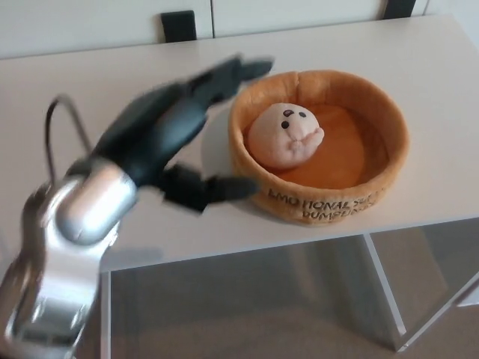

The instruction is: The robot walks towards a table in front, picks a dumpling toy with left hand and puts it in an orange round plate

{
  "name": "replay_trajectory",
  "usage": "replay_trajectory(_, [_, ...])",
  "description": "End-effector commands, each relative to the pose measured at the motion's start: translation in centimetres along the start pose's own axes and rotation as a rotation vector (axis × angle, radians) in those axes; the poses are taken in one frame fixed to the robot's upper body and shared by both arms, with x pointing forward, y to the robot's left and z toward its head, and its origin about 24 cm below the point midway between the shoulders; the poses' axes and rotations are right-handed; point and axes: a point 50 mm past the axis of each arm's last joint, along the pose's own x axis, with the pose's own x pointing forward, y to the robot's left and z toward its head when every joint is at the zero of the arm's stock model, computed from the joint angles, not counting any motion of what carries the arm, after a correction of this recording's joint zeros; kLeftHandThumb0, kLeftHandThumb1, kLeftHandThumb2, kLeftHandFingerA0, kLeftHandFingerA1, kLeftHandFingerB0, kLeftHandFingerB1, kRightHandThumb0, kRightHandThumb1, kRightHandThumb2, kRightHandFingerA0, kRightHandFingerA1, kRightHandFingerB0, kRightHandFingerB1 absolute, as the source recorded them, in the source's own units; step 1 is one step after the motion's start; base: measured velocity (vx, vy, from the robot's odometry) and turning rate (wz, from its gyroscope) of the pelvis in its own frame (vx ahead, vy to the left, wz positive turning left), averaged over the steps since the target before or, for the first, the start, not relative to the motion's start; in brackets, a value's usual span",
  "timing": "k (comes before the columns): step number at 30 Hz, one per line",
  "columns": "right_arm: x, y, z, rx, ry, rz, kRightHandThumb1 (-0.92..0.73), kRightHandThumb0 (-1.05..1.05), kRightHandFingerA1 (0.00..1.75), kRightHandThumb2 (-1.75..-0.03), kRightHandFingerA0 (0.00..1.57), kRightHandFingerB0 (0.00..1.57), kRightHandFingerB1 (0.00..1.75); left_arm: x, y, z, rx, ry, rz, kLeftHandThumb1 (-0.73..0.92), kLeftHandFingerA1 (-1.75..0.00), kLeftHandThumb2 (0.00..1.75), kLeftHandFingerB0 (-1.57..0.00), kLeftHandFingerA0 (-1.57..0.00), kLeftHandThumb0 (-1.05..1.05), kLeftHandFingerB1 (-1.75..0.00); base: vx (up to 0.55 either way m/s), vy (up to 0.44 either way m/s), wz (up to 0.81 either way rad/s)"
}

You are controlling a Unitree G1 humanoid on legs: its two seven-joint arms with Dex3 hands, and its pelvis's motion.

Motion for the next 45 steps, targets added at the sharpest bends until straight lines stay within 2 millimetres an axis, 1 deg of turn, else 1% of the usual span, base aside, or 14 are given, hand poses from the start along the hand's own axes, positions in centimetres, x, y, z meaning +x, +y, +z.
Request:
replay_trajectory(1, [-1.0, -1.1, -2.3, -0.057, 0.107, -0.045, -0.79, -0.34, 0.63, -0.63, 0.47, 0.25, 0.33, -21.6, -5.4, -3.9, -0.19, 0.178, -0.282, 0.57, -0.34, 0.58, -0.27, -0.32, -0.71, -0.31, 0.0, 0.0, 0.0])
replay_trajectory(12, [-1.0, -0.9, -2.5, -0.081, 0.109, -0.048, -0.79, -0.34, 0.65, -0.63, 0.49, 0.26, 0.33, -28.6, -12.8, -10.8, -0.116, 0.645, -0.547, 0.64, -0.36, 0.6, -0.31, -0.33, -0.77, -0.31, 0.0, 0.0, 0.0])
replay_trajectory(13, [-1.1, -0.9, -2.6, -0.082, 0.108, -0.048, -0.8, -0.34, 0.68, -0.64, 0.49, 0.27, 0.34, -29.1, -13.3, -11.1, -0.102, 0.668, -0.544, 0.52, -0.53, 0.92, -0.18, -0.37, -0.74, -0.4, 0.0, 0.0, 0.0])
replay_trajectory(14, [-1.1, -0.9, -2.6, -0.085, 0.106, -0.047, -0.8, -0.34, 0.68, -0.64, 0.49, 0.27, 0.34, -29.3, -13.3, -11.2, -0.097, 0.67, -0.54, 0.52, -0.53, 0.92, -0.18, -0.37, -0.74, -0.4, 0.0, 0.0, 0.0])
replay_trajectory(15, [-1.1, -0.8, -2.7, -0.083, 0.109, -0.044, -0.81, -0.33, 0.63, -0.64, 0.48, 0.27, 0.33, -29.6, -13.4, -11.3, -0.089, 0.676, -0.532, 0.58, -0.4, 0.68, -0.31, -0.39, -0.81, -0.35, 0.0, 0.0, 0.0])
replay_trajectory(16, [-1.1, -0.8, -2.7, -0.079, 0.11, -0.042, -0.64, -0.4, 0.67, -0.9, 0.45, 0.19, 0.45, -29.8, -13.5, -11.4, -0.094, 0.696, -0.52, 0.51, -0.51, 0.86, -0.38, -0.47, -0.74, -0.46, 0.0, 0.0, 0.0])
replay_trajectory(18, [-1.1, -0.8, -2.8, -0.074, 0.111, -0.04, -0.64, -0.4, 0.67, -0.9, 0.45, 0.19, 0.45, -30.1, -13.6, -11.6, -0.101, 0.718, -0.504, 0.51, -0.51, 0.86, -0.38, -0.47, -0.74, -0.46, 0.0, 0.0, 0.0])
replay_trajectory(19, [-1.1, -0.8, -2.8, -0.069, 0.11, -0.04, -0.8, -0.35, 0.63, -0.63, 0.48, 0.25, 0.33, -30.3, -13.8, -11.8, -0.095, 0.736, -0.492, 0.5, -0.57, 0.86, -0.5, -0.58, -0.71, -0.49, 0.0, 0.0, 0.0])
replay_trajectory(20, [-1.3, -0.9, -3.0, -0.065, 0.114, -0.04, -0.8, -0.33, 0.62, -0.63, 0.47, 0.25, 0.34, -30.7, -14.1, -12.2, -0.062, 0.778, -0.486, 0.66, -0.63, 0.6, -0.7, -0.68, -0.7, -0.41, 0.0, 0.0, 0.0])
replay_trajectory(21, [-1.4, -0.9, -3.2, -0.065, 0.118, -0.04, -0.8, -0.33, 0.62, -0.63, 0.47, 0.25, 0.34, -30.9, -14.2, -12.3, -0.043, 0.8, -0.488, 0.66, -0.63, 0.6, -0.7, -0.68, -0.7, -0.41, 0.0, 0.0, 0.0])
replay_trajectory(27, [-1.3, -1.1, -3.0, -0.06, 0.124, -0.044, -0.79, -0.35, 0.64, -0.63, 0.48, 0.26, 0.34, -30.6, -14.3, -16.2, 0.045, 1.055, -0.586, 0.66, -0.5, 0.6, -0.36, -0.54, -0.52, -0.32, 0.0, 0.0, 0.0])
replay_trajectory(28, [-1.2, -1.1, -3.0, -0.048, 0.127, -0.044, -0.79, -0.34, 0.64, -0.63, 0.47, 0.27, 0.33, -30.4, -14.5, -17.6, 0.018, 1.106, -0.584, 0.64, -0.68, 0.59, -0.31, -0.78, -0.41, -0.32, 0.0, 0.0, 0.0])
replay_trajectory(39, [-0.1, -0.8, -0.8, -0.081, 0.076, -0.041, -0.8, -0.34, 0.63, -0.65, 0.47, 0.27, 0.34, -28.1, -16.0, -22.5, -0.092, 1.441, -0.4, 0.65, -0.57, 0.59, -0.36, -0.67, -0.39, -0.35, 0.0, 0.0, 0.0])
replay_trajectory(45, [1.5, -1.7, 3.7, -0.058, -0.024, -0.061, -0.82, -0.32, 0.65, -0.65, 0.48, 0.27, 0.33, -26.6, -15.2, -23.1, -0.164, 1.382, -0.317, 0.53, -0.74, 0.56, -0.34, -0.76, -0.32, -0.32, 0.0, 0.0, 0.0])
